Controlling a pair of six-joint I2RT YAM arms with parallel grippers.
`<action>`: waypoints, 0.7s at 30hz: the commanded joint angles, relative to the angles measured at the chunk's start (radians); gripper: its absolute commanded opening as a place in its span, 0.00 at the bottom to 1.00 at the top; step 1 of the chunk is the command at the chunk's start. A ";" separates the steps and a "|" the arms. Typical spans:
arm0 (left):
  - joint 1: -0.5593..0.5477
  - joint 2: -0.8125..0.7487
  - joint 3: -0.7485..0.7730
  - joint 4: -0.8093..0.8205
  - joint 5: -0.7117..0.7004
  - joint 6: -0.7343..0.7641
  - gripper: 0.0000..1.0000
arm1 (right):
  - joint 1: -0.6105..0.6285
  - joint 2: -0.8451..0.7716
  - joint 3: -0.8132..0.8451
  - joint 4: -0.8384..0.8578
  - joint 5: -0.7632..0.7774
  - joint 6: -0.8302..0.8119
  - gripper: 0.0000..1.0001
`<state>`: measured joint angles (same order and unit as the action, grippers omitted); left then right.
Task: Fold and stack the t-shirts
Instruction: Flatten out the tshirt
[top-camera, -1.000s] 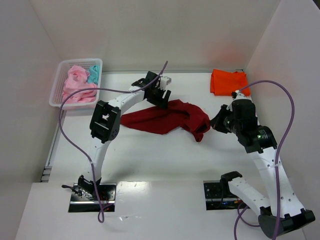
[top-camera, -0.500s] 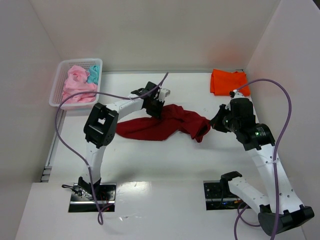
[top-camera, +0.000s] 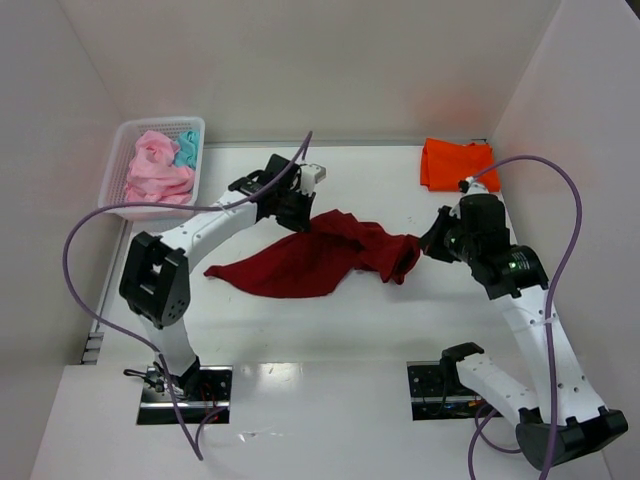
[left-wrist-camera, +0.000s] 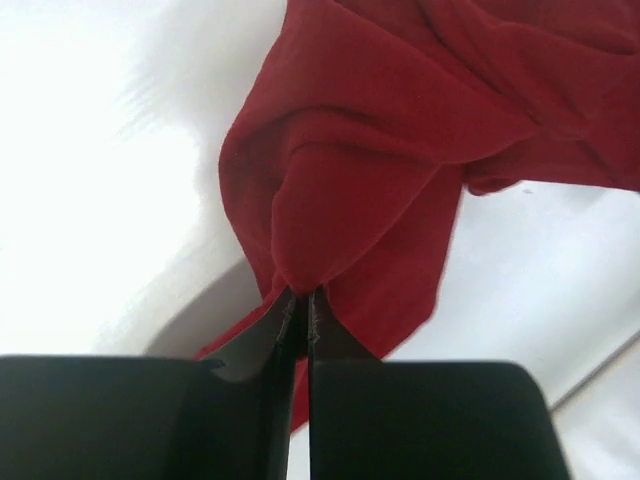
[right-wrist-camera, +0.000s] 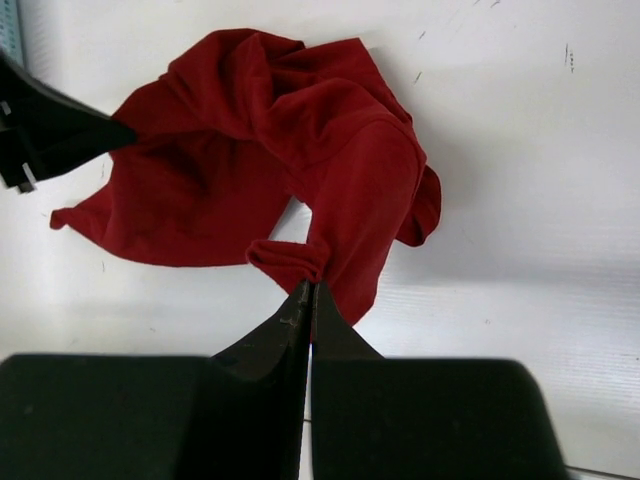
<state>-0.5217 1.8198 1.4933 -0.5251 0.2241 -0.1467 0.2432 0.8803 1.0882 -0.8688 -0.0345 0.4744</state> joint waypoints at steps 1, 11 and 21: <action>0.002 -0.121 -0.037 -0.009 -0.023 -0.062 0.05 | -0.005 0.008 0.009 0.071 0.001 -0.002 0.01; 0.173 -0.244 0.116 0.033 -0.391 -0.137 0.00 | -0.005 0.129 0.168 0.210 0.079 -0.011 0.01; 0.235 -0.343 0.041 0.014 -0.419 -0.109 0.04 | -0.044 0.397 0.559 0.412 0.238 -0.112 0.01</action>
<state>-0.2832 1.5368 1.5536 -0.5232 -0.1787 -0.2646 0.2222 1.2373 1.5196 -0.5877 0.1234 0.4274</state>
